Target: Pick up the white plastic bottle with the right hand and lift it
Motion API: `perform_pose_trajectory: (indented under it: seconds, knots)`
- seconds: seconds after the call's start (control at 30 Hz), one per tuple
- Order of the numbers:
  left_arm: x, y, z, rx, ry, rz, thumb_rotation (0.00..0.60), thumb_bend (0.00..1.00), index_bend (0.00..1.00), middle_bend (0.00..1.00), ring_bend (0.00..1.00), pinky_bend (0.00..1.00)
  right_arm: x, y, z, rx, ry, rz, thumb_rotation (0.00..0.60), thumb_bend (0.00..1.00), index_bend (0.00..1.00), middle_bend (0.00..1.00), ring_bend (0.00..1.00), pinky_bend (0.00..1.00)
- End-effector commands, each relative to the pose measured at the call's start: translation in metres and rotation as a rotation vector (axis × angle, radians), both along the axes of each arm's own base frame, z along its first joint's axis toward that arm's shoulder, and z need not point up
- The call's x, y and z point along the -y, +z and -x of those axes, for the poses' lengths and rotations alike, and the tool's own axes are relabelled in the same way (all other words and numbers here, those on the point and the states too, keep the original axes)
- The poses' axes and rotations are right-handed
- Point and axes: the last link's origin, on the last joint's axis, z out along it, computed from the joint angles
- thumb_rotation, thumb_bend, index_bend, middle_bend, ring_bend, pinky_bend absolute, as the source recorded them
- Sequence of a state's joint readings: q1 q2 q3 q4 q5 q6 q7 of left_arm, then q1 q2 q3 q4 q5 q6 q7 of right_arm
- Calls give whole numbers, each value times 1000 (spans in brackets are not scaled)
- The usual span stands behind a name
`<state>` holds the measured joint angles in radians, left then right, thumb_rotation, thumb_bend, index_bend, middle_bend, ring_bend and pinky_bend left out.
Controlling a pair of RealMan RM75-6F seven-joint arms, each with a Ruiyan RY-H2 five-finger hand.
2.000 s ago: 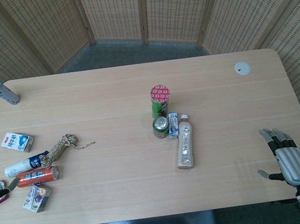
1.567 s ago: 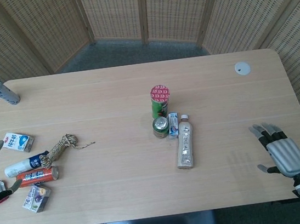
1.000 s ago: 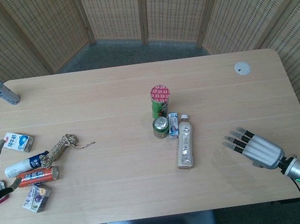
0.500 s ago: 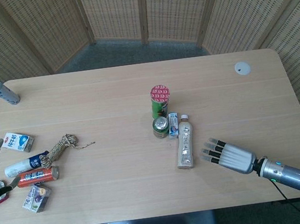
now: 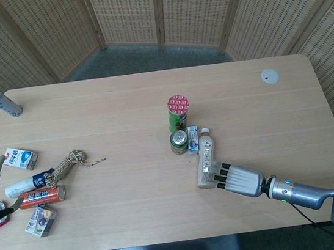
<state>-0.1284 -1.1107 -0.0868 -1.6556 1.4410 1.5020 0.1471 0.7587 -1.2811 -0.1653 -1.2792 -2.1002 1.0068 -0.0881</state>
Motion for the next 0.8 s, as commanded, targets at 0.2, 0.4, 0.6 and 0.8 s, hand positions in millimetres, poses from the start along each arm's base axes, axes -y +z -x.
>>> perform_pose_trajectory:
  seconds: [0.2,0.4,0.6,0.8]
  knots:
    - [0,0,0,3,-1,6,600,0,0,0,0,0,11,-13,-27,-36,57,6,600,0,0,0,0,0]
    - [0,-1,1,2,3,10,600,0,0,0,0,0,21,-26,-34,-54,58,12,600,0,0,0,0,0]
    - [0,-4,1,3,5,18,600,0,0,0,0,0,25,-37,-39,-76,94,7,600,0,0,0,0,0]
    - [1,-4,0,6,3,19,600,0,0,0,0,0,32,-45,-39,-108,103,20,600,0,0,0,0,0]
